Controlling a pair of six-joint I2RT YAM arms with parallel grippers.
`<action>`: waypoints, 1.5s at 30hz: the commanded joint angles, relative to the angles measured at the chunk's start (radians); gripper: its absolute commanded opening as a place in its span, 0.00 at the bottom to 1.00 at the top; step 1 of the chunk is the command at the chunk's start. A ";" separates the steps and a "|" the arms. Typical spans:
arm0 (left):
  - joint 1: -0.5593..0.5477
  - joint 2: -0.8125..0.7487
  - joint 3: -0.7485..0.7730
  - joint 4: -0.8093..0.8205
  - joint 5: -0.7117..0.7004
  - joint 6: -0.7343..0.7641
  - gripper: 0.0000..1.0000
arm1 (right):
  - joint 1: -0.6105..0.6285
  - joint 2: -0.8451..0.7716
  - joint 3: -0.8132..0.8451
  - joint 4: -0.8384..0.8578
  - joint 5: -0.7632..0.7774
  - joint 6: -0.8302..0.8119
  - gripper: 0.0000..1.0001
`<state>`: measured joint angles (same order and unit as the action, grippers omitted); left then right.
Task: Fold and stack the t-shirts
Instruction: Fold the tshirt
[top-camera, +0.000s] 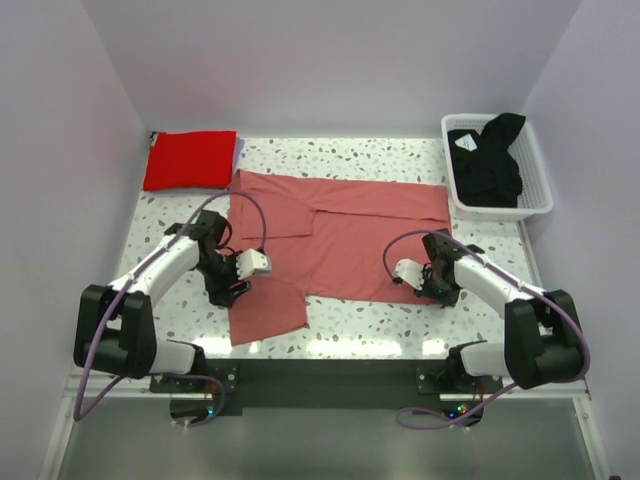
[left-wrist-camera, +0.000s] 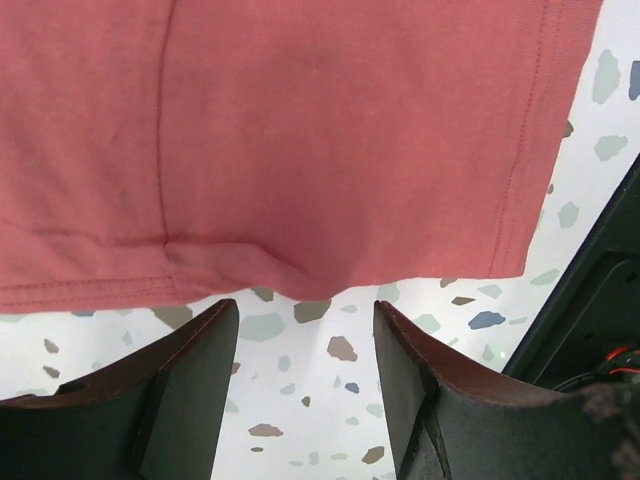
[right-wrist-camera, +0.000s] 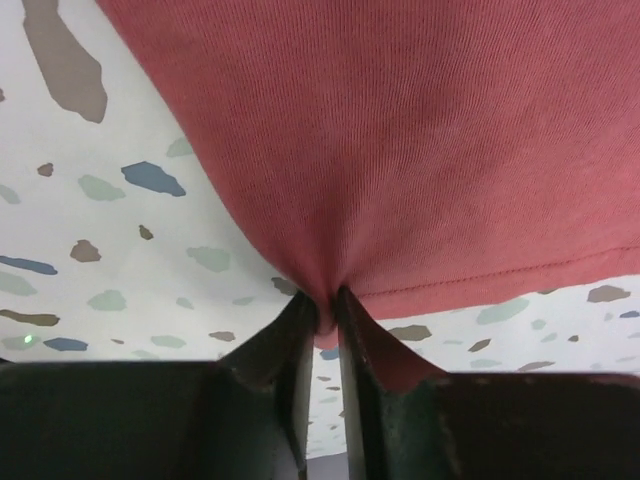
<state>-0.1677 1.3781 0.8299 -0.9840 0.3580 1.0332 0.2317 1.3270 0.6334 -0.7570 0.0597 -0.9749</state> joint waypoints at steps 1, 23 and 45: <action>-0.052 -0.051 -0.053 0.059 -0.017 0.008 0.61 | -0.005 0.023 -0.012 0.055 0.017 -0.010 0.13; -0.179 -0.069 -0.175 0.176 -0.183 0.017 0.04 | -0.005 0.032 0.118 -0.054 -0.049 -0.007 0.00; -0.023 -0.214 0.118 -0.303 -0.070 0.106 0.00 | -0.006 -0.239 0.222 -0.476 -0.132 -0.136 0.00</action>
<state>-0.2352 1.1511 0.8665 -1.1912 0.2523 1.0863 0.2287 1.0863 0.8154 -1.1507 -0.0494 -1.0805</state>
